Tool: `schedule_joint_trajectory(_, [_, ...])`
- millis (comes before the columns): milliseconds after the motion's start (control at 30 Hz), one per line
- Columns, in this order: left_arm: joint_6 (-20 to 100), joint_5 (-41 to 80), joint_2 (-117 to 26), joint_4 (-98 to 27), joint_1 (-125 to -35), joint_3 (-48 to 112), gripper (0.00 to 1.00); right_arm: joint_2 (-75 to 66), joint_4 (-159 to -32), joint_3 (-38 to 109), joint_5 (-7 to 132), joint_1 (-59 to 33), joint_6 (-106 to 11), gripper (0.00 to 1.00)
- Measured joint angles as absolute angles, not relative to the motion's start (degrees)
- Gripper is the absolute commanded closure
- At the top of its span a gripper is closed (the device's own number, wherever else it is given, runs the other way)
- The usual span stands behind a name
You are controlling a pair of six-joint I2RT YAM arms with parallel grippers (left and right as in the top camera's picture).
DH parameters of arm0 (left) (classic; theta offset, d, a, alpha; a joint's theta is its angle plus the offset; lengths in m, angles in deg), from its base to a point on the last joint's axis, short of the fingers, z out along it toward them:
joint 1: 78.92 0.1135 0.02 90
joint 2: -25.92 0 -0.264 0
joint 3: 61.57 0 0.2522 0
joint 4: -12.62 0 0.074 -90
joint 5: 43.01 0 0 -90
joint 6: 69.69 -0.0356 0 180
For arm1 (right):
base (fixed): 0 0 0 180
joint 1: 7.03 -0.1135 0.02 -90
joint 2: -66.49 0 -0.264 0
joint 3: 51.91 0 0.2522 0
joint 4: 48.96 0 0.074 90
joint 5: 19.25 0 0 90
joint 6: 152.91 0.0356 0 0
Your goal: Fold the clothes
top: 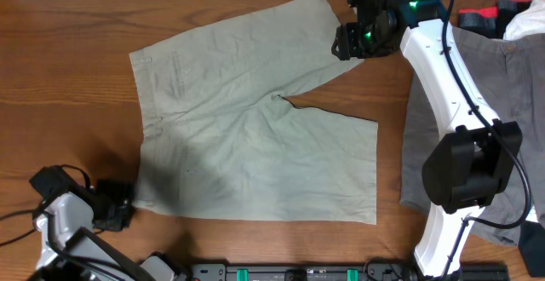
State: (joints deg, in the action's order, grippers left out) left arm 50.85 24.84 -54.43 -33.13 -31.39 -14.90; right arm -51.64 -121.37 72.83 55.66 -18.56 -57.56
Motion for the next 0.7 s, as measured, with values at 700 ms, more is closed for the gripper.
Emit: schedule_joint_trajectory(700, [50.52,1.63,-60.07,-24.04,-31.13,-16.8,0.94,-51.64,-122.01,72.79,55.55,-18.56,-59.88,0.37])
